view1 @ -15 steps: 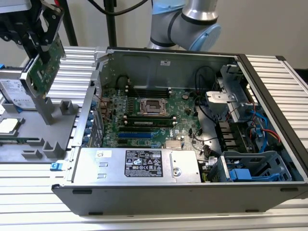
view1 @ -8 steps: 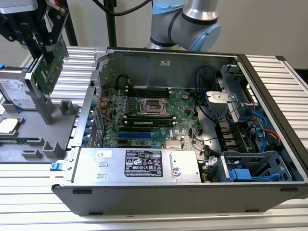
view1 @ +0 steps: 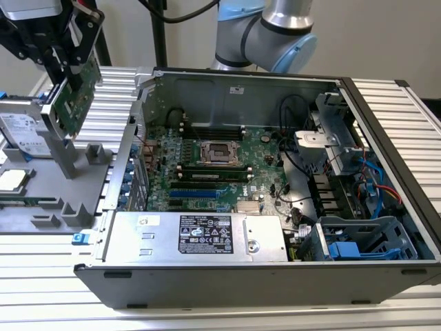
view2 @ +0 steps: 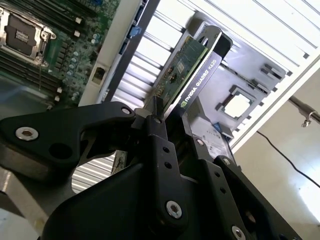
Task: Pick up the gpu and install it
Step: 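Pick up the gpu and move the gpu toward the slot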
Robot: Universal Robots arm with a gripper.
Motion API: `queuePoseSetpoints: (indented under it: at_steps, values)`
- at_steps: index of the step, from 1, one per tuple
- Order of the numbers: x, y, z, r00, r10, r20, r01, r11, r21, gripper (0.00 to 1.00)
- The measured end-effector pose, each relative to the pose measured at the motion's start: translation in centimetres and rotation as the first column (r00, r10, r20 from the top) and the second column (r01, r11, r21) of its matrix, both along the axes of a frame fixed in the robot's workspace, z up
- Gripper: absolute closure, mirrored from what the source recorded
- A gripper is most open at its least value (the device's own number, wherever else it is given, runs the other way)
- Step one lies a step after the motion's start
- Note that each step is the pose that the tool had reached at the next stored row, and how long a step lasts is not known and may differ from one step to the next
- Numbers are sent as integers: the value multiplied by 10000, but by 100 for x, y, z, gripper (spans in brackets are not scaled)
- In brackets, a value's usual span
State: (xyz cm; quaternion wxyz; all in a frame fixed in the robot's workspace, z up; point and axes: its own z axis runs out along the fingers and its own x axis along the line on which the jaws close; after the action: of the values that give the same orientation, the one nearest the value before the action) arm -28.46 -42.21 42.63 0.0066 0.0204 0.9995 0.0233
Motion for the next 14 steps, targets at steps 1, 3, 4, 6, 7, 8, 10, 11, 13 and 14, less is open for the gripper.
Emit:
queuePoseSetpoints:
  at_steps: [1,3,4,6,7,8,10,11,13,14]
  values:
    - [8,0,0,10000,0,0,0,10000,1,100]
    - [24,0,0,10000,0,0,0,10000,0,100]
    - [32,0,0,10000,1,1,-1,10000,1,100]
    - [50,0,0,10000,1,0,-1,10000,0,100]
    - [59,0,0,10000,1,0,-1,10000,0,100]
    - [68,0,0,10000,1,0,-1,10000,0,100]
    - [84,0,0,10000,2,0,-2,10000,0,100]
    - [91,0,0,10000,1,0,-1,10000,0,100]
    - [109,0,0,10000,2,0,-2,10000,0,100]
    - [118,0,0,10000,2,0,-2,10000,0,100]
